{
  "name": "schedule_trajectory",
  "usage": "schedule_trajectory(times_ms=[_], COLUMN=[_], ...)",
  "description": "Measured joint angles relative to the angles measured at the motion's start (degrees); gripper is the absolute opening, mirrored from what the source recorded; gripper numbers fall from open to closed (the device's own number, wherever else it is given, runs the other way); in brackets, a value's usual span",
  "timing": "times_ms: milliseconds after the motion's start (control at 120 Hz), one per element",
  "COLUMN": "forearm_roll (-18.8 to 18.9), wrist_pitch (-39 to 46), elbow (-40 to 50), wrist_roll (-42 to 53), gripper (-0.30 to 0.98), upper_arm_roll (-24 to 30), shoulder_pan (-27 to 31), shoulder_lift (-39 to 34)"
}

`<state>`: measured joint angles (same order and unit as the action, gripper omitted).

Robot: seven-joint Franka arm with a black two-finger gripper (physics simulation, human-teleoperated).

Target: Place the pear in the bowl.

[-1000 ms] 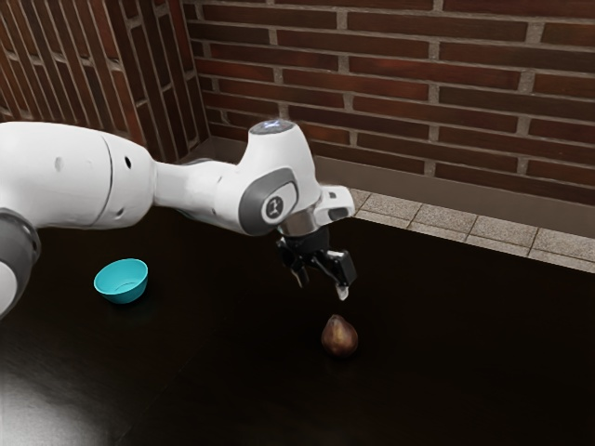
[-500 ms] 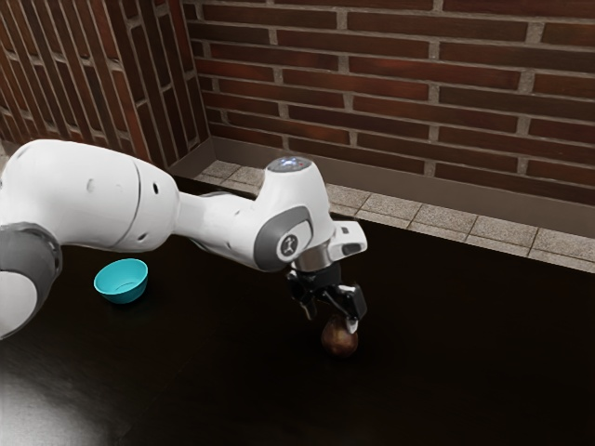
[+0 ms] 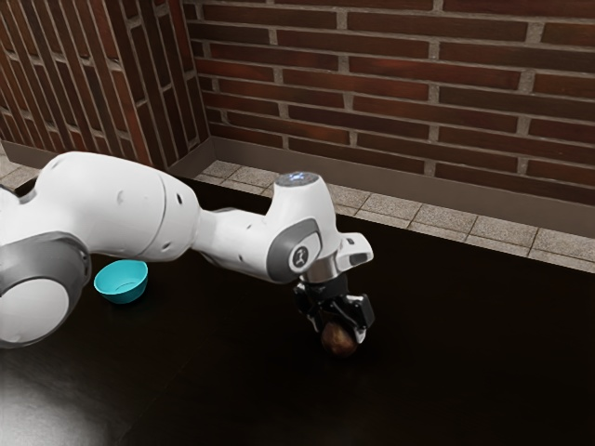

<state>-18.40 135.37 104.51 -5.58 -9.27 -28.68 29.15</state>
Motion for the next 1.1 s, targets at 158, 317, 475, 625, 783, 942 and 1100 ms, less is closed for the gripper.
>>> schedule_trajectory(times_ms=[158,317,475,625,783,942,1100], forearm_roll=[-0.7,-1.0,-1.0,-1.0,-0.5,1.8,4.0], wrist_pitch=[0.5,0.7,0.7,0.4,-1.1,-4.3,-8.7], elbow=[-0.1,-0.3,-0.4,-0.3,-0.2,0.0,-0.2], wrist_roll=[-0.2,-0.3,-0.4,-0.6,-0.8,-1.1,-0.9], gripper=[0.67,0.6,0.51,0.47,0.43,0.36,0.35], upper_arm_roll=[0.0,-0.1,-0.1,-0.2,-0.8,-3.2,-8.5], shoulder_pan=[0.0,-0.3,-0.5,-0.5,-0.6,-0.2,0.1], shoulder_lift=[1.1,1.4,1.3,0.9,-1.5,-6.2,-8.0])
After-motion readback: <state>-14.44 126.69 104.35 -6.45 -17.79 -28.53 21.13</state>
